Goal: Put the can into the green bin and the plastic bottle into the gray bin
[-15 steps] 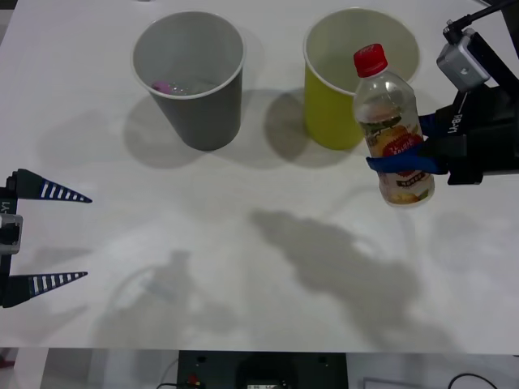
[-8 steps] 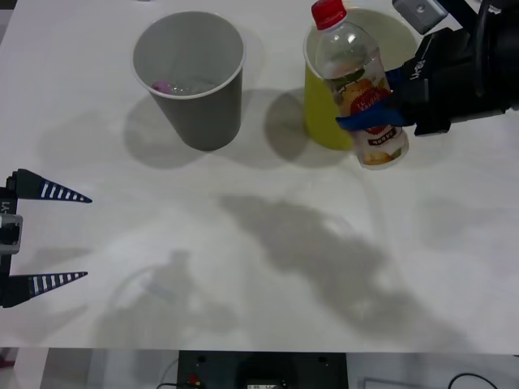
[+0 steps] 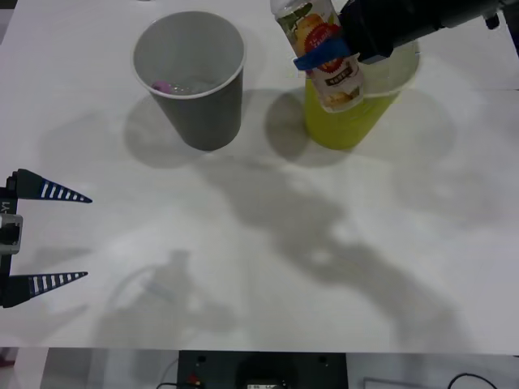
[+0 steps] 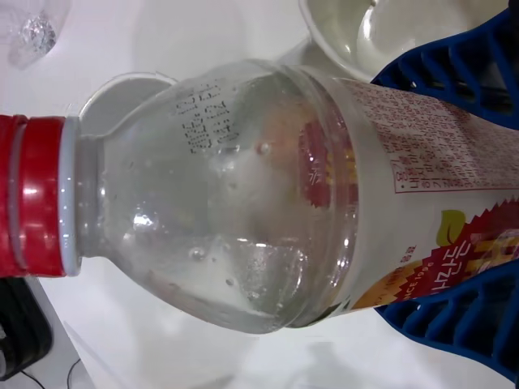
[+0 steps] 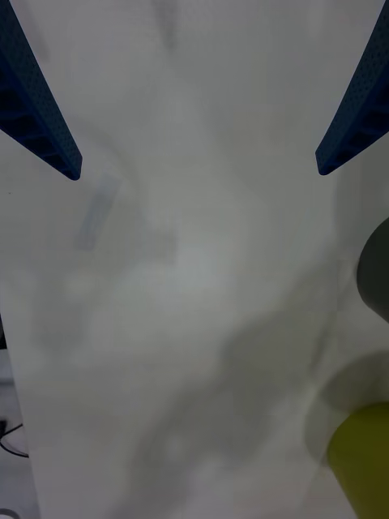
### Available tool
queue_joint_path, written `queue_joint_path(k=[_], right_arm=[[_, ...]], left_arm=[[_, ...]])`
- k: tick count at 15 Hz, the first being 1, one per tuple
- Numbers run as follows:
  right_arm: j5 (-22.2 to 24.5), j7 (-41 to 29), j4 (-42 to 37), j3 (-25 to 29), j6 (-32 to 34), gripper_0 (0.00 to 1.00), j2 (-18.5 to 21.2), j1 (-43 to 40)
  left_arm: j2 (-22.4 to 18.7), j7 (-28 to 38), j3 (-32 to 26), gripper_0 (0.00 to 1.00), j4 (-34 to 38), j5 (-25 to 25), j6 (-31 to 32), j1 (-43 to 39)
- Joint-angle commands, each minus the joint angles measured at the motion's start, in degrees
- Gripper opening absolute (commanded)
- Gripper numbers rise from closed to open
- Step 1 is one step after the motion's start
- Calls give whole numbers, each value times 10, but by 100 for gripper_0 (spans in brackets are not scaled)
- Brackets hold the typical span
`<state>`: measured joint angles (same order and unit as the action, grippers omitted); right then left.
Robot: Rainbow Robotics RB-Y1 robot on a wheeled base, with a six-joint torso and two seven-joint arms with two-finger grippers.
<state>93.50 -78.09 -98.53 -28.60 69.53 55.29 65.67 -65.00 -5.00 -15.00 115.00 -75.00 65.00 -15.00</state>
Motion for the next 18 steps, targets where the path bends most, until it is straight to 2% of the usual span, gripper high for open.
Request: queue_joint_path(k=[1, 4, 9, 13, 16, 18], right_arm=[[12, 19, 82, -43, -8, 0, -49, 65], [28, 63, 150, -65, -40, 0, -104, 102], [56, 93, 252, -125, -139, 0, -190, 156], [71, 113, 336, -149, -193, 0, -258, 188], [77, 127, 380, -166, -236, 0, -295, 198], [80, 130, 389, -176, -253, 0, -306, 198]], left_arm=[[0, 0, 0, 100, 0, 0, 0, 0], [0, 0, 0, 100, 0, 0, 0, 0], [0, 0, 0, 100, 0, 0, 0, 0], [0, 0, 0, 100, 0, 0, 0, 0], [0, 0, 0, 100, 0, 0, 0, 0], [0, 0, 0, 100, 0, 0, 0, 0]])
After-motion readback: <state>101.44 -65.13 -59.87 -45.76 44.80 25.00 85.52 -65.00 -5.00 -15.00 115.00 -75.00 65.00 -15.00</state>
